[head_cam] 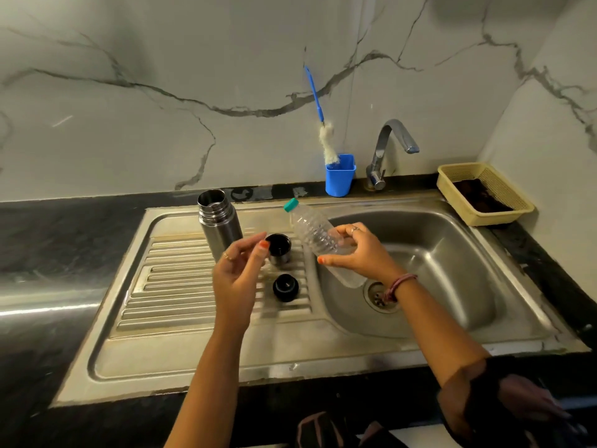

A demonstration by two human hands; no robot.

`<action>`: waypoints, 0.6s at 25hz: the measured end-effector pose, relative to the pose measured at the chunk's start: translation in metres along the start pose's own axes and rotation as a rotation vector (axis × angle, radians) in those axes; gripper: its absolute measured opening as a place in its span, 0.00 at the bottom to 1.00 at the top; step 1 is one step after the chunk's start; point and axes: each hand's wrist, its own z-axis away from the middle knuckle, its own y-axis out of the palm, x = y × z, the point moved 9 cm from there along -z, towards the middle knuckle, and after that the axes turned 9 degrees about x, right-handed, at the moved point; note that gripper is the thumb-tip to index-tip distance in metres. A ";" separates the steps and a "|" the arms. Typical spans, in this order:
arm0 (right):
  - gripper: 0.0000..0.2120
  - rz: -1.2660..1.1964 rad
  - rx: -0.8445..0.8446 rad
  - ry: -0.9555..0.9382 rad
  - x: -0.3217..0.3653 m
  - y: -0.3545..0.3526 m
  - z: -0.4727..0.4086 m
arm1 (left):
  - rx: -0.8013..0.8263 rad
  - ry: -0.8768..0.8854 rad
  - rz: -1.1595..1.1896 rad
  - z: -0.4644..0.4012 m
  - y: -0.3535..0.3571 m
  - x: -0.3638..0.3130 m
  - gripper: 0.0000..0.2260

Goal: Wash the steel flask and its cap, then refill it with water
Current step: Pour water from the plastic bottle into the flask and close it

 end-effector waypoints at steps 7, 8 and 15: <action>0.34 -0.063 -0.190 0.028 0.012 -0.008 -0.058 | -0.342 -0.219 0.052 0.031 -0.083 0.050 0.06; 0.31 -0.100 -0.214 0.029 0.013 -0.006 -0.066 | -0.353 -0.230 0.047 0.031 -0.089 0.053 0.06; 0.29 -0.167 -0.308 0.042 0.011 0.009 -0.115 | -0.344 -0.268 -0.008 0.010 -0.113 0.070 0.06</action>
